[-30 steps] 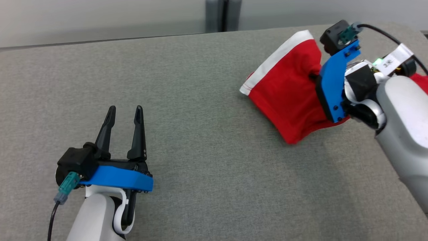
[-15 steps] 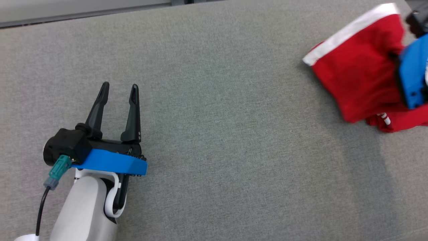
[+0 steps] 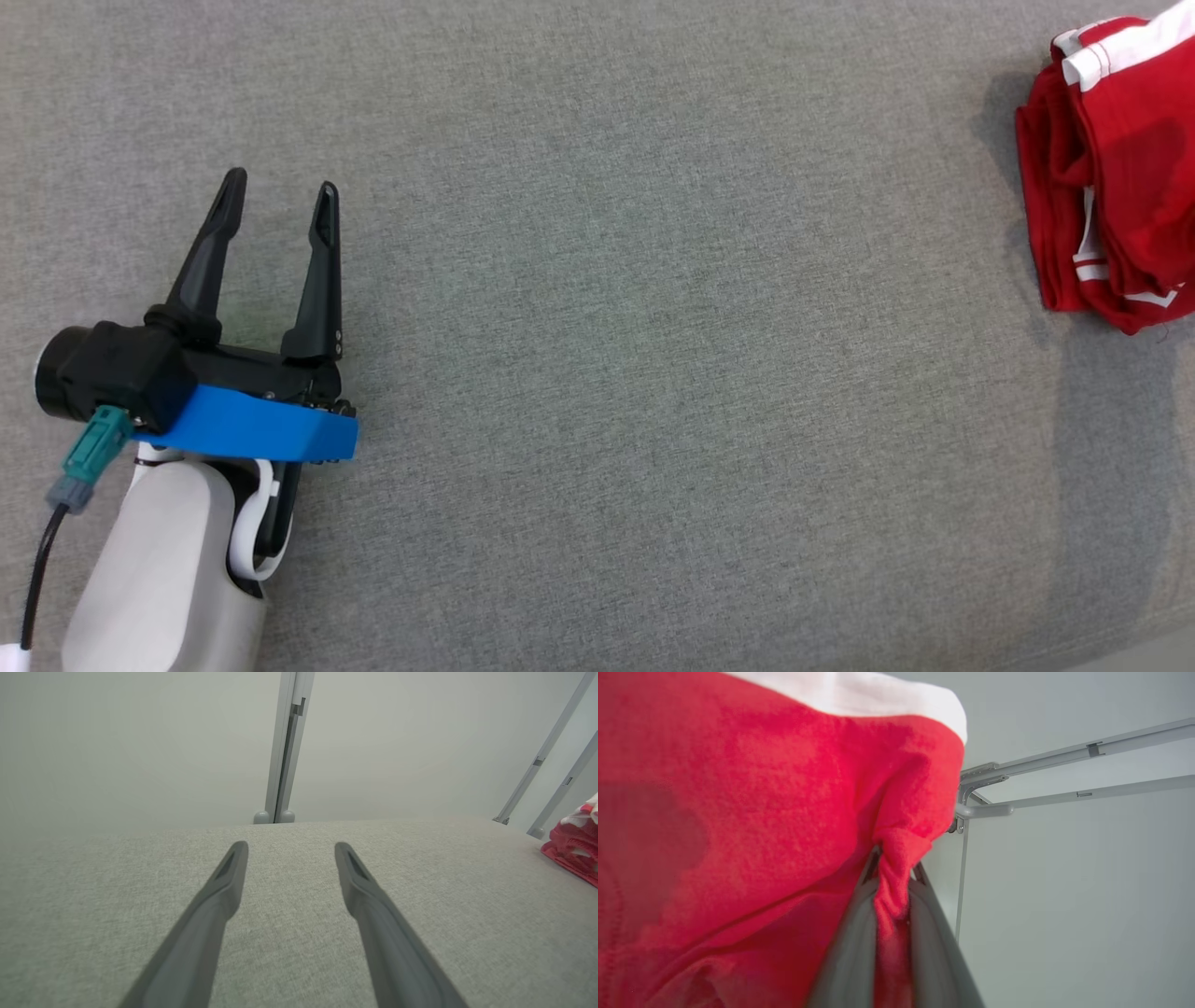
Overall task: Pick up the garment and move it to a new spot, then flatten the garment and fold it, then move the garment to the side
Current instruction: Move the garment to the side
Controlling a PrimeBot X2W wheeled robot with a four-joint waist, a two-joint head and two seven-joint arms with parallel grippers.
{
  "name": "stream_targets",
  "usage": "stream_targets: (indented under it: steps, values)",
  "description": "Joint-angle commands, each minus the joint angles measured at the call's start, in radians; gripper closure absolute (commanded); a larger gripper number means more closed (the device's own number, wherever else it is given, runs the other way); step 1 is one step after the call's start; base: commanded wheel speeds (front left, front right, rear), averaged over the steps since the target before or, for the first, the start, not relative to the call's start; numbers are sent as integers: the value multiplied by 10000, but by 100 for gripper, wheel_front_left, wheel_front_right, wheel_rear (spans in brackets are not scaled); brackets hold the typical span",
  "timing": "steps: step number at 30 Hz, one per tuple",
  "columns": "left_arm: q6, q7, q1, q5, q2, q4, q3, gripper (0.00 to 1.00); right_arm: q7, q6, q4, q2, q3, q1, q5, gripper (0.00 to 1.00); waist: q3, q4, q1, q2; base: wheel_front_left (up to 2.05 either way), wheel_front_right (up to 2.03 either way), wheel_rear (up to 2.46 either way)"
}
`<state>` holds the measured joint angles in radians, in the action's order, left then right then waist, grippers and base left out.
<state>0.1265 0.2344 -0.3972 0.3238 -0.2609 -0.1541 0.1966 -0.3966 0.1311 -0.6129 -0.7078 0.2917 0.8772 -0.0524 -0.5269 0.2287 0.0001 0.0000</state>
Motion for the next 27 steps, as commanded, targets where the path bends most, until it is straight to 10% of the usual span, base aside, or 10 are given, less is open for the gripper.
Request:
stream_targets:
  steps: [1,2,3,4,17,27]
  values:
    - [-49,-45,-157,-83,-76,80,-42,0,106,-6,-78,81,-92,-39,151,100,-10,13,-1,0,0,0,0]
    - [-52,-95,-157,-83,-93,167,-29,0,309,-8,-174,191,-281,-42,404,100,-31,32,-1,0,0,0,0]
    - [-65,-133,-164,-74,-99,230,-17,0,517,-8,-257,318,-412,-64,683,9,-41,44,-1,0,0,0,0]
    - [-68,-180,-172,-54,-124,277,-16,0,722,-8,-357,486,-635,-78,871,0,-39,56,-1,0,0,0,0]
    - [-176,67,539,173,209,-442,208,0,2150,-8,-1581,2744,-3086,-1150,1414,0,1663,-232,-1,0,0,0,0]
    - [-244,278,1674,545,703,-1371,14,0,3922,-5,11,4529,-4268,-3921,-257,0,3578,-1011,-1,0,0,0,0]
